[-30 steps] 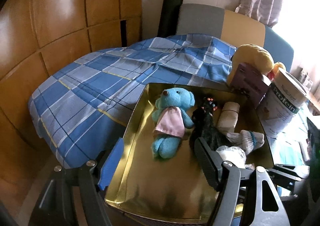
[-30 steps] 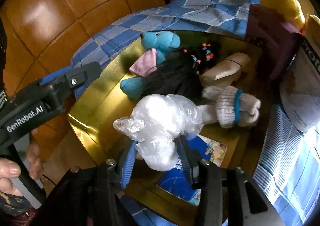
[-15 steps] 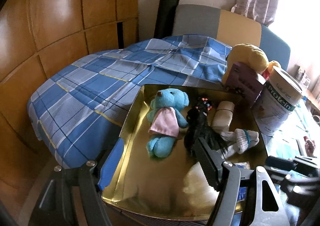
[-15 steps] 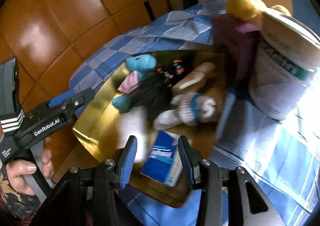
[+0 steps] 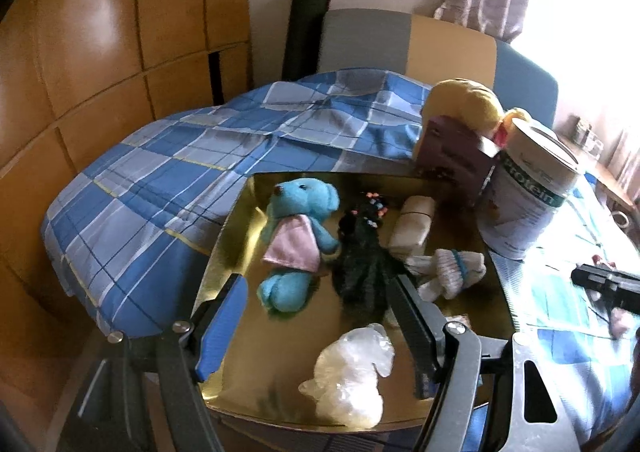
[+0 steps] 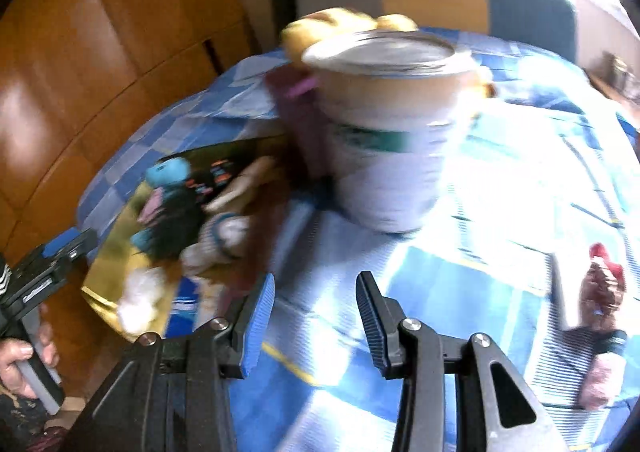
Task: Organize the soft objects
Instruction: 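Reach the left tool to the brown satin scrunchie and grasp it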
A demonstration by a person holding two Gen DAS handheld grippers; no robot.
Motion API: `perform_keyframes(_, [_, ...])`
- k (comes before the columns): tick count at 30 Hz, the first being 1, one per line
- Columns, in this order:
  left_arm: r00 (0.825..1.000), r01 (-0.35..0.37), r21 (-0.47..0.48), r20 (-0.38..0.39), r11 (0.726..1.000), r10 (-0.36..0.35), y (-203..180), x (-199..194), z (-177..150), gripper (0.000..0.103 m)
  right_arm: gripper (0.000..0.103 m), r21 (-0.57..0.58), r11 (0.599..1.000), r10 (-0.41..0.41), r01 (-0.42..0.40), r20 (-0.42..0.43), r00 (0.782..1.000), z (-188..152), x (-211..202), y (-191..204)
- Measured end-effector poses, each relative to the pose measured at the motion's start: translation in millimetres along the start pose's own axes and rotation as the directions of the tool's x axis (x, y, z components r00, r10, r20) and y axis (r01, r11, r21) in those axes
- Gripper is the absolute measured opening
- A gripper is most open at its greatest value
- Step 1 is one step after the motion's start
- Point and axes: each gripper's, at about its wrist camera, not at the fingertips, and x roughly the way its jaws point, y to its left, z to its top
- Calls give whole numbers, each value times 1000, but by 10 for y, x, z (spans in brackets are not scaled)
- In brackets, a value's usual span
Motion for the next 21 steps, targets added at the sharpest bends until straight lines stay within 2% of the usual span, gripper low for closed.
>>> perform_keyframes(7, [999,35,63,5,997,-36,-238,-41,8,74,43,96,987,-131,126,45,990,1,-282,-637])
perform_keyframes(13, [998,63,97,-6,993,-63,-404,-45,11,74,43,215,948,-257,235,79,963,-46,-516,-1213])
perform_keyframes(17, [995,95,134,-6,986,-95,-556,-70,10,74,43,313,892,-373,326,103,922,-101,-683,-1637])
perform_keyframes(19, [993,119,173,-4,978,-120,-689,-94,2,74,43,383,850,-432,362,113,895,-148,-752,-1857])
perform_keyframes(20, [991,129,191,-4,973,-131,-757,-101,0,74,43,435,815,-470,382,112,876,-195,-792,-2014])
perform_keyframes(21, [990,139,206,-5,969,-141,-815,-108,2,74,43,471,793,-488,387,110,866,-240,-820,-2116])
